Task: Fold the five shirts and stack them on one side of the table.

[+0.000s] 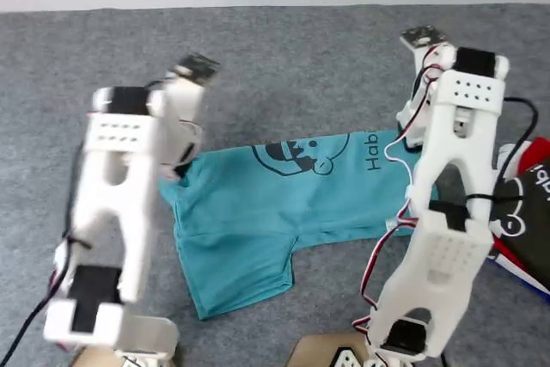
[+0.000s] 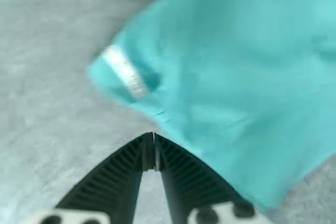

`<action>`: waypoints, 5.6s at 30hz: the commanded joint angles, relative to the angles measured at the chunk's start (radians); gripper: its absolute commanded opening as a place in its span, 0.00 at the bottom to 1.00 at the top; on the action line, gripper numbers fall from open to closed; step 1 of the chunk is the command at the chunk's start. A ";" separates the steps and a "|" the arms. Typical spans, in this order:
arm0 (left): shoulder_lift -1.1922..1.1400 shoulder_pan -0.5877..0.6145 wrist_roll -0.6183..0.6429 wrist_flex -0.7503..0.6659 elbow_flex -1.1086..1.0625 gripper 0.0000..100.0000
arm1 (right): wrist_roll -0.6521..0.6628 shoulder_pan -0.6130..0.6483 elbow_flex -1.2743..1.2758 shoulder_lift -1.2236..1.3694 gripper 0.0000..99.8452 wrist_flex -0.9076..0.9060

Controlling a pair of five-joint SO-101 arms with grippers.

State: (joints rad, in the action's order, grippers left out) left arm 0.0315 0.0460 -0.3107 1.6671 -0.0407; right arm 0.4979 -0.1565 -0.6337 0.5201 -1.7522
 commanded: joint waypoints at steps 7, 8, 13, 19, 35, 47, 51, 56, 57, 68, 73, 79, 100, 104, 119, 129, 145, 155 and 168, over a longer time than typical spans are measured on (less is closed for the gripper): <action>0.066 0.423 -0.009 -0.035 0.021 0.01 | 0.161 0.185 0.288 -0.317 0.01 -0.042; 0.058 0.466 -0.009 -0.051 0.021 0.01 | 0.176 0.208 0.331 -0.355 0.01 -0.042; -0.008 0.626 -0.009 -0.101 0.021 0.01 | 0.226 0.352 0.598 -0.575 0.01 -0.024; -0.129 0.721 -0.008 -0.149 0.025 0.01 | 0.233 0.552 0.985 -0.819 0.01 0.183; -0.186 0.732 -0.003 -0.163 0.025 0.01 | 0.279 0.977 1.332 -0.977 0.30 0.383; -0.187 0.741 -0.008 -0.184 0.021 0.01 | 0.281 1.104 1.332 -0.737 0.30 0.501; -0.187 0.750 -0.009 -0.184 0.021 0.01 | 0.281 1.116 1.332 -0.670 0.30 0.544; -0.187 0.789 -0.009 -0.206 0.021 0.01 | 0.275 1.138 1.332 -0.621 0.30 0.542; -0.187 0.796 -0.011 -0.206 0.021 0.01 | 0.275 1.138 1.332 -0.613 0.30 0.544; -0.187 0.807 -0.064 -0.206 0.021 0.01 | 0.275 1.136 1.330 -0.524 0.18 0.641; -0.187 0.807 -0.064 -0.206 0.021 0.01 | 0.275 1.135 1.327 -0.519 0.06 0.651; -0.187 0.802 -0.064 -0.206 0.021 0.01 | 0.275 1.132 1.327 -0.572 0.05 0.642; -0.187 0.802 -0.066 -0.199 0.019 0.01 | 0.275 0.894 1.022 -0.529 0.01 0.665; -0.187 0.804 -0.066 -0.198 0.019 0.01 | 0.226 0.854 0.895 -0.429 0.01 0.664; -0.187 0.807 -0.066 -0.198 -0.021 0.01 | 0.127 0.777 0.628 -0.232 0.21 0.544; -0.180 0.802 -0.066 -0.199 -0.022 0.01 | 0.127 0.680 0.385 -0.085 0.21 0.498; -0.186 0.799 -0.063 -0.204 -0.022 0.01 | 0.129 0.822 0.140 -0.087 0.14 -0.042; -0.187 0.799 -0.063 -0.204 -0.022 0.01 | 0.075 0.993 0.258 -0.068 0.07 -0.027; -0.187 0.799 -0.064 -0.206 -0.022 0.01 | 0.081 0.972 0.244 0.133 0.03 0.156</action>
State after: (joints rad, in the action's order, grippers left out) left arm -0.1588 0.8470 -0.3721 1.4722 -0.0652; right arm 0.5808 0.8577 -0.3682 0.6536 -1.6525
